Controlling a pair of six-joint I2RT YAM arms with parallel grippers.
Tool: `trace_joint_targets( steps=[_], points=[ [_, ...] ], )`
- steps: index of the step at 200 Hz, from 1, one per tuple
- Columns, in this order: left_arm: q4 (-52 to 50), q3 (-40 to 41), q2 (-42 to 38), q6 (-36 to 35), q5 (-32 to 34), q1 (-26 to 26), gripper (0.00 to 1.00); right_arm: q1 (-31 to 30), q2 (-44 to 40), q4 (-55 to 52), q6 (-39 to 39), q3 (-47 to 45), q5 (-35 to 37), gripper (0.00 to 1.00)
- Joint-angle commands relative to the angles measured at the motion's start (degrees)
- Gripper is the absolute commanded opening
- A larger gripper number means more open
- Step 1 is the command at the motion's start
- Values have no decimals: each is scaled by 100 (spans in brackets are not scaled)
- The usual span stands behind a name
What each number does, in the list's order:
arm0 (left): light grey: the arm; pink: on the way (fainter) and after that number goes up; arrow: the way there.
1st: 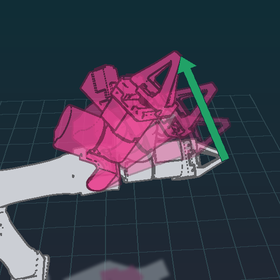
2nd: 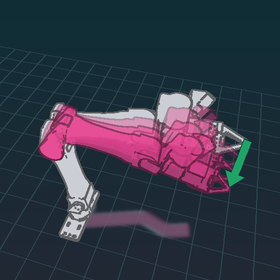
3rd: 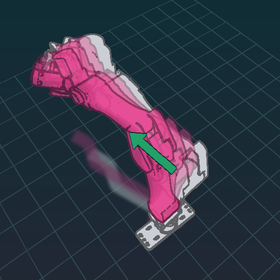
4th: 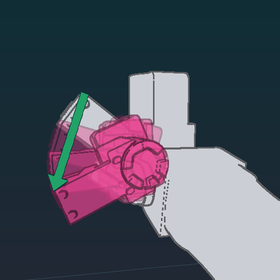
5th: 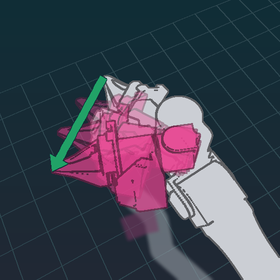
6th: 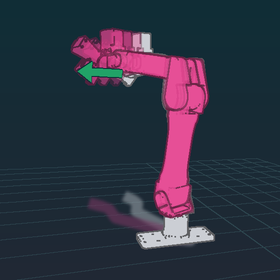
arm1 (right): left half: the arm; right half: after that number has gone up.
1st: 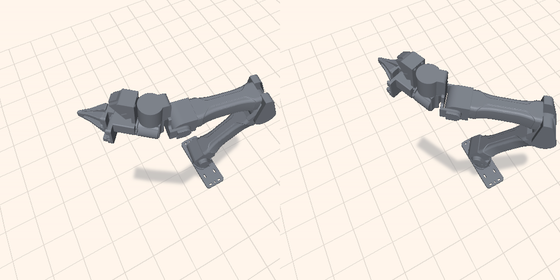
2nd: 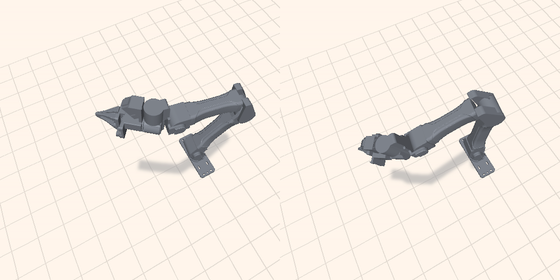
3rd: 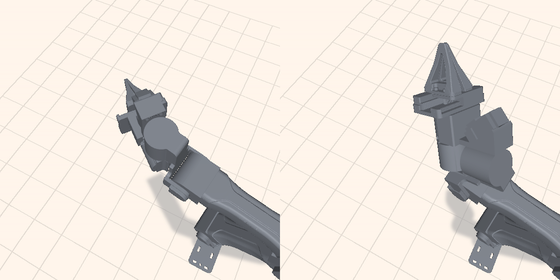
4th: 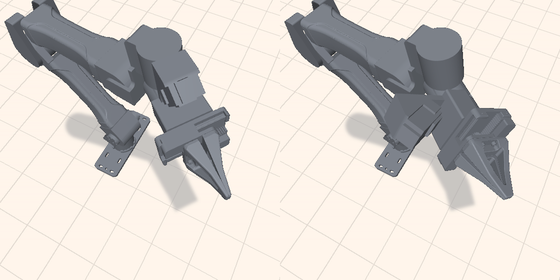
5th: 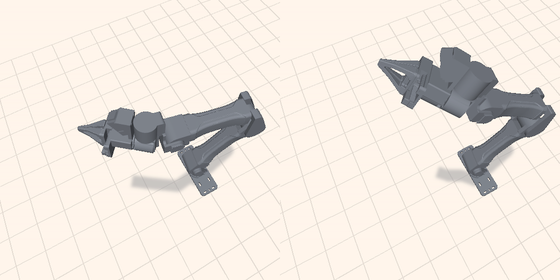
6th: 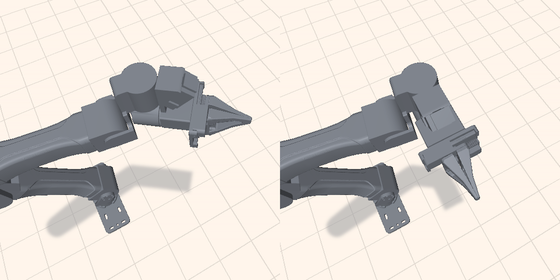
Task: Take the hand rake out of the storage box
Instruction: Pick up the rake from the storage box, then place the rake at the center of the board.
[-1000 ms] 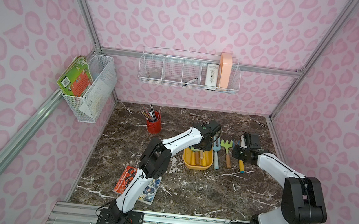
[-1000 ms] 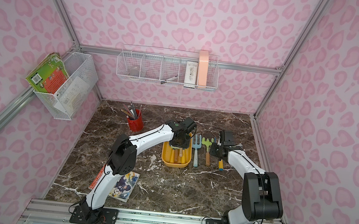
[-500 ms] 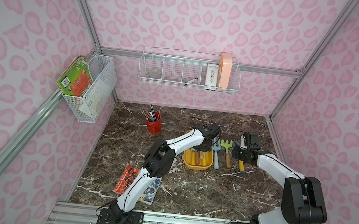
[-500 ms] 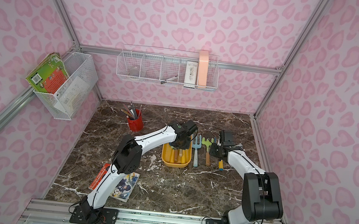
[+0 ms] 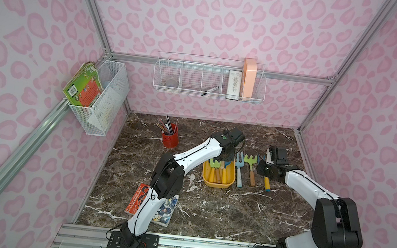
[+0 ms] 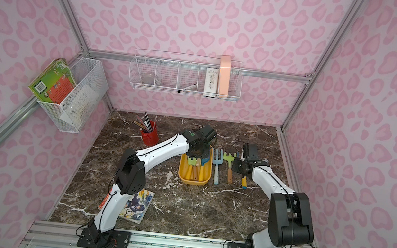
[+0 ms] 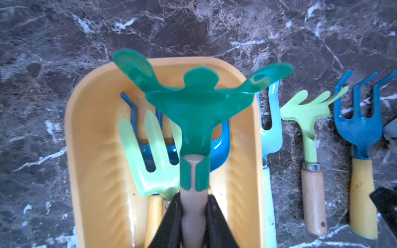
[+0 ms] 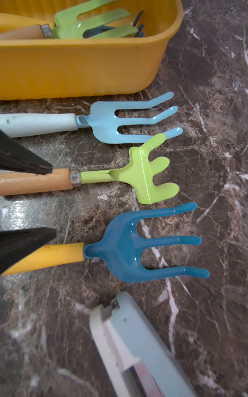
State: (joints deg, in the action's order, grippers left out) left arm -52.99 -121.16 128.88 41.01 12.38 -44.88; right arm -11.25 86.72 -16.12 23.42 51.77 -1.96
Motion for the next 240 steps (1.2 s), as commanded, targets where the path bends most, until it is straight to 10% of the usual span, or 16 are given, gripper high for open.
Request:
trace_joint_targets(
  steps=[1,96,240],
  points=[
    [-337,94,-288,86,468,51,21,-1,-2,-76,-90,92,62,43],
    [837,3186,-1948,-613,137,1031,22,-345,368,-40,-33,385,107,43],
    [1647,3567,-979,-111,-280,1096,22,-458,317,-49,6,317,236,43]
  ],
)
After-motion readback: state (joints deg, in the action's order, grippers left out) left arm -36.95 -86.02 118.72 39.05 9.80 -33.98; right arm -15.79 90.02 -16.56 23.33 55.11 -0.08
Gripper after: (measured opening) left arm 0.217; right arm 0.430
